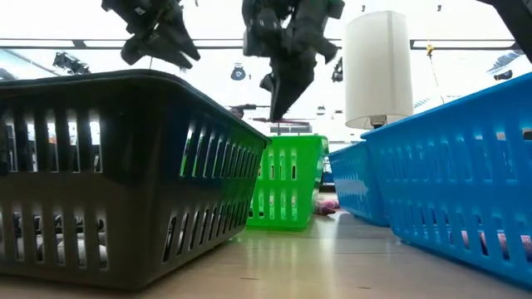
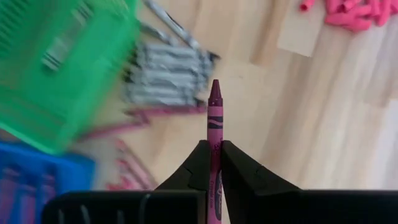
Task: Sort crayons
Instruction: Put the violet crayon into the top blue bin
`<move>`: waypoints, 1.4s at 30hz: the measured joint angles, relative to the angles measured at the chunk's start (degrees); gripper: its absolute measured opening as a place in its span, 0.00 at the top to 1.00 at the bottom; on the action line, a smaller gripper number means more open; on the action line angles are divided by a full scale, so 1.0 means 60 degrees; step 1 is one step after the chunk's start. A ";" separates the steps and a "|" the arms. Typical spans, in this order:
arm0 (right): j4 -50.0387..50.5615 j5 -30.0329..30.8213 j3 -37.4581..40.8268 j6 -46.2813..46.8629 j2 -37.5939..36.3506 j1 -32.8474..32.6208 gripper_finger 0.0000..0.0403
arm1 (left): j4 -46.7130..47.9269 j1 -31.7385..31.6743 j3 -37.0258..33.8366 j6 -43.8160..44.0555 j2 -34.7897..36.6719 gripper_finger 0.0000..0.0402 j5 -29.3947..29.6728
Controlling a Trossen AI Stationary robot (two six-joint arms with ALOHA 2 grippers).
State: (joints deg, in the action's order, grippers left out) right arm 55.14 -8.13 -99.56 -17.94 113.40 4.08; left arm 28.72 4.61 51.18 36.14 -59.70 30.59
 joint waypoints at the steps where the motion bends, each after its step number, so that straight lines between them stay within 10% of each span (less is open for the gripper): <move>1: 0.0043 -0.0244 -0.0127 0.0414 -0.0005 -0.0007 0.92 | -0.0256 0.0019 0.0000 -0.0555 0.0000 0.65 0.0001; 15: 0.0712 -0.0649 -0.0428 0.5845 -0.0010 -0.0737 0.92 | -0.1536 -0.0261 0.0000 -0.5761 0.0015 0.65 -0.0715; 42: 0.1751 -0.2935 0.1878 0.8502 -0.0031 -0.2187 0.92 | -0.2603 -0.0858 -0.0011 -0.7007 0.0015 0.65 -0.3389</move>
State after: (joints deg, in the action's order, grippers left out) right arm 65.64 -25.74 -88.29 33.07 113.21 -9.04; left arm 13.10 -0.54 51.11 -5.90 -59.61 10.26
